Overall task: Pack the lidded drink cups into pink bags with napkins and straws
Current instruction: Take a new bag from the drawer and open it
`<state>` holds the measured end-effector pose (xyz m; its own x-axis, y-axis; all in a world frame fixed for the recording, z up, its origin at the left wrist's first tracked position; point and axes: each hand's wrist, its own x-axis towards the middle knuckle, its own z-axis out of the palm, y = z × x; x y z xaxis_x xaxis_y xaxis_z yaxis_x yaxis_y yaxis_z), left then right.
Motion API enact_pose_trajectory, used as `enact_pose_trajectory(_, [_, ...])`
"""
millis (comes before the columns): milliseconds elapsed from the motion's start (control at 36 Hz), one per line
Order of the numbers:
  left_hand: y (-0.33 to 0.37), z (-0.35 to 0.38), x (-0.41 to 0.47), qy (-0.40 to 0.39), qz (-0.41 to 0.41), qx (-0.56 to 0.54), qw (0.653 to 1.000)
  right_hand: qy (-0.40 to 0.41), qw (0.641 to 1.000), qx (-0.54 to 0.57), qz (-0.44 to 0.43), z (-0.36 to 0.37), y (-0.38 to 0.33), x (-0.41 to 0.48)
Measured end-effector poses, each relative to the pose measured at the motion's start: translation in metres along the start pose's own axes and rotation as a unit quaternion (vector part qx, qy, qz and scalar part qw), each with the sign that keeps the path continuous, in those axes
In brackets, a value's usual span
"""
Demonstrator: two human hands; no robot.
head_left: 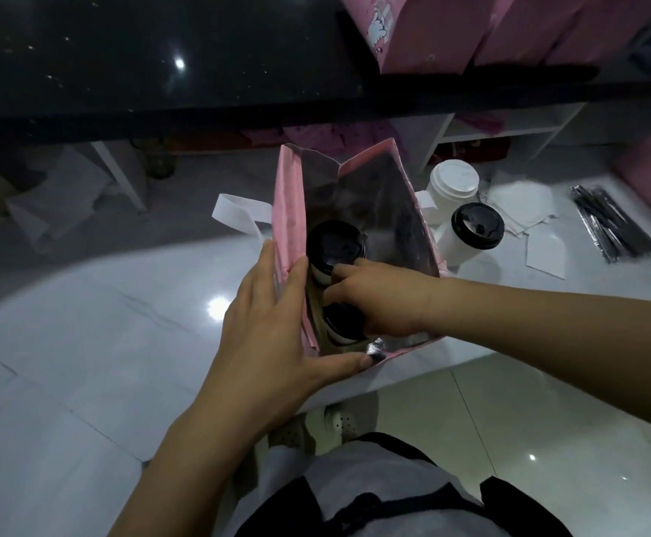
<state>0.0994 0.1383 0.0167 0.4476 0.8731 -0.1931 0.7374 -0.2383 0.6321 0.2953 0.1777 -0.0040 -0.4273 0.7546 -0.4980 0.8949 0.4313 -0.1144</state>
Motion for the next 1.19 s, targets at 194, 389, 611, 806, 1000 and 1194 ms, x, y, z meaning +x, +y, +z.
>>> enact_pose_trajectory(194, [-0.001, 0.003, -0.001, 0.006, 0.014, 0.002, 1.000, 0.001, 0.999, 0.028, 0.027, 0.003, 0.000, 0.004])
enact_pose_trajectory(389, [-0.005, 0.004, -0.001, 0.018, 0.013, 0.009, 1.000, 0.000, 0.999, 0.027, 0.042, 0.000, -0.002, 0.006])
enact_pose_trajectory(611, [-0.011, 0.006, -0.002, 0.021, 0.021, -0.002, 1.000, -0.006, 0.998, 0.029, 0.063, -0.001, -0.002, 0.005])
enact_pose_trajectory(806, [-0.014, 0.004, -0.002, 0.014, 0.031, -0.014, 0.999, -0.015, 0.997, 0.030, 0.076, -0.002, -0.003, 0.006])
enact_pose_trajectory(1000, [-0.016, 0.008, 0.001, 0.020, 0.042, -0.038, 0.998, -0.005, 0.997, 0.044, 0.069, 0.002, -0.004, 0.006])
enact_pose_trajectory(1194, [-0.014, 0.004, -0.003, 0.035, 0.040, -0.058, 0.997, 0.062, 0.988, 0.109, 0.085, -0.038, -0.007, -0.015])
